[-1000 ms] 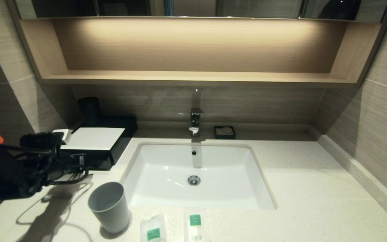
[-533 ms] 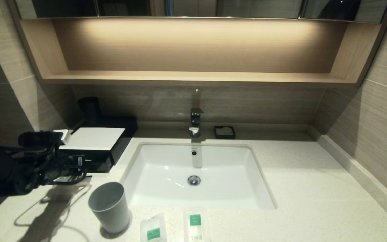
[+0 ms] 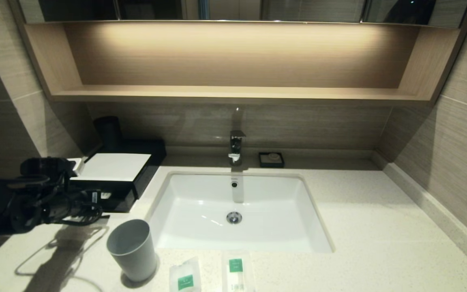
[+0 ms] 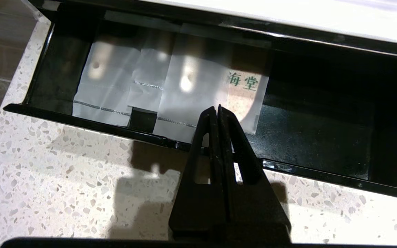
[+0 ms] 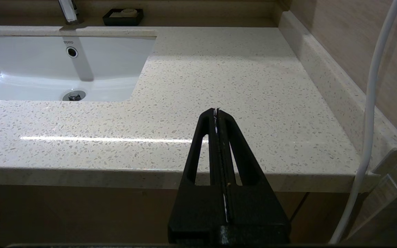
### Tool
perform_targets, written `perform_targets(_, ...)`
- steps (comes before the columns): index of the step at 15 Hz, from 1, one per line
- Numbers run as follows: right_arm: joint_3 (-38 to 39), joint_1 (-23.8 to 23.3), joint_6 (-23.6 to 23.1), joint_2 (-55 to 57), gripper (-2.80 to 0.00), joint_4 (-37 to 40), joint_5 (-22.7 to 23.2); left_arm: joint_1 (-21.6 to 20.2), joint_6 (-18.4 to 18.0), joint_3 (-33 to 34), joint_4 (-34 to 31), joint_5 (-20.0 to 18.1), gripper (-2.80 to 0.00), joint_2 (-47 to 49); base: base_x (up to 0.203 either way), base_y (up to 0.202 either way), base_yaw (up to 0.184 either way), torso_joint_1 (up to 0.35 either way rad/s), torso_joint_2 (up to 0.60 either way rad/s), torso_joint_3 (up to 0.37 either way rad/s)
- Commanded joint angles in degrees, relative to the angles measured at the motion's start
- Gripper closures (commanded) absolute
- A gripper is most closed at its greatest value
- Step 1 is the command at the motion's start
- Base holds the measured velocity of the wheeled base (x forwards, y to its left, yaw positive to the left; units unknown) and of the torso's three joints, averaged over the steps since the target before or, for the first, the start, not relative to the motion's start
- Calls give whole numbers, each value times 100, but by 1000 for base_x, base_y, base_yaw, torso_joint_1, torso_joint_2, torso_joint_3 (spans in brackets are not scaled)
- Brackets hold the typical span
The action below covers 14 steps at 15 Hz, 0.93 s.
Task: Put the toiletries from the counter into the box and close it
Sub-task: Open the drawer
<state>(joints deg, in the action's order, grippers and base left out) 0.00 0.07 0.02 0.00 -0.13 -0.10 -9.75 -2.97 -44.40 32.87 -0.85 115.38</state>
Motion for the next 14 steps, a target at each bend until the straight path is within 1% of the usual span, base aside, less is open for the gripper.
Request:
perform_targets(1,5,1,-2,-6,0,-4,1,0,-1,-7,-93,-11,0,-97,0,0,0,0,0,0)
perform_targets(6,3,1,-2,0,0,-4,1,0,-1,-148,-518,-11,0,-193,0,0,0,0,0,0)
perform_targets(14,9,1,-2,-5,0,-4,1,0,-1,-148,-598,-11,0,-323,0,0,0,0,0,0)
